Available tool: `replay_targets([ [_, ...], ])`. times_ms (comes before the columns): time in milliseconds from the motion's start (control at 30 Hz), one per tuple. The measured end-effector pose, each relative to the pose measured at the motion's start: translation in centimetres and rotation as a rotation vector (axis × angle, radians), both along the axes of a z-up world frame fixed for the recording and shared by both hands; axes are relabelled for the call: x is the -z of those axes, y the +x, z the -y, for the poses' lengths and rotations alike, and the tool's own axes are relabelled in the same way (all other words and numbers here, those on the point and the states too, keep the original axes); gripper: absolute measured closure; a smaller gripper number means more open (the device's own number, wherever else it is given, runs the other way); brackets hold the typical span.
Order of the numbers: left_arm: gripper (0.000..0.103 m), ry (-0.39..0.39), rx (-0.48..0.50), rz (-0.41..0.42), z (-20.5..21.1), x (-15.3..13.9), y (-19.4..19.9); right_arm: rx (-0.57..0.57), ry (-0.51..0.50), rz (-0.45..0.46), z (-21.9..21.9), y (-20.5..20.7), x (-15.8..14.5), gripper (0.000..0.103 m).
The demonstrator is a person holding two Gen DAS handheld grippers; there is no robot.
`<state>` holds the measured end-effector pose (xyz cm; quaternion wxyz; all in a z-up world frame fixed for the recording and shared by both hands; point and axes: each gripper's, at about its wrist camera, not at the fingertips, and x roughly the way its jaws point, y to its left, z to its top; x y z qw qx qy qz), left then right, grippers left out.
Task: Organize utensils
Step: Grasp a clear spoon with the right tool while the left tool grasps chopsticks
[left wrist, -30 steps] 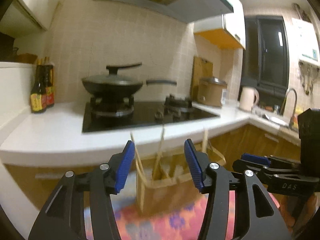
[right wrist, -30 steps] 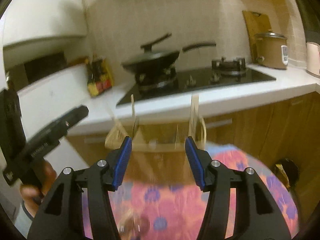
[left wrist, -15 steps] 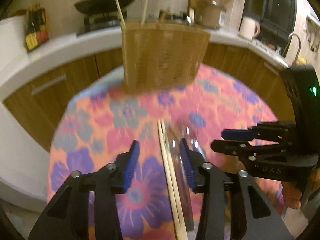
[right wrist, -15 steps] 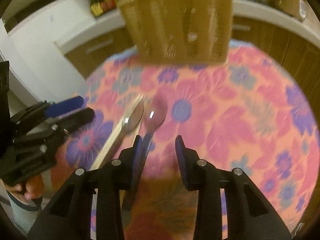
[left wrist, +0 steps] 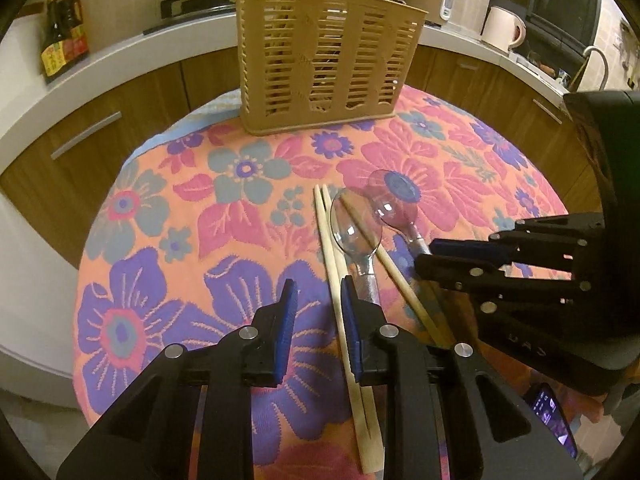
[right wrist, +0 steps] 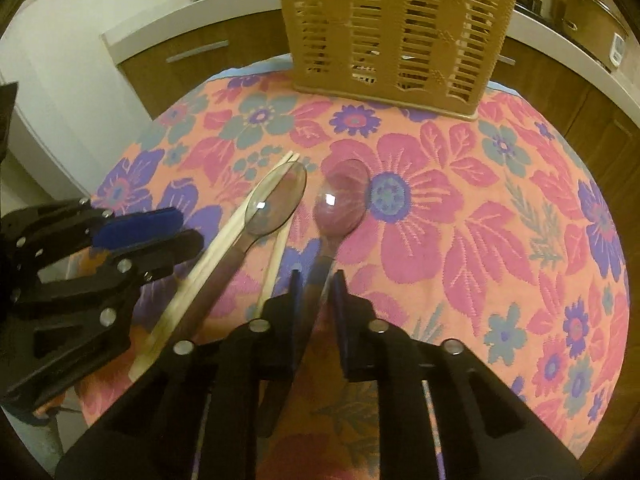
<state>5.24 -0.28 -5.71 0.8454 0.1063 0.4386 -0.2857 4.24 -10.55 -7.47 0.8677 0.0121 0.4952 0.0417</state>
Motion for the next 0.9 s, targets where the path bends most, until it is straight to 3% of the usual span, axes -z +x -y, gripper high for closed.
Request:
replay_targets([
  [400, 0.082, 0.048, -0.007, -0.023, 0.1, 0.9, 0.5, 0.025, 0.056, -0.010, 2.6, -0.9, -0.8, 0.099],
  [833, 0.080, 0.143, 0.026, 0.050, 0.7, 1.3, -0.5, 0.040, 0.166, -0.017, 4.7, -2.1, -0.4, 0.099],
  [900, 0.086, 0.132, 0.026, 0.039, 0.3, 1.2, -0.3, 0.042, 0.177, -0.016, 5.0, -2.2, -0.2, 0.099],
])
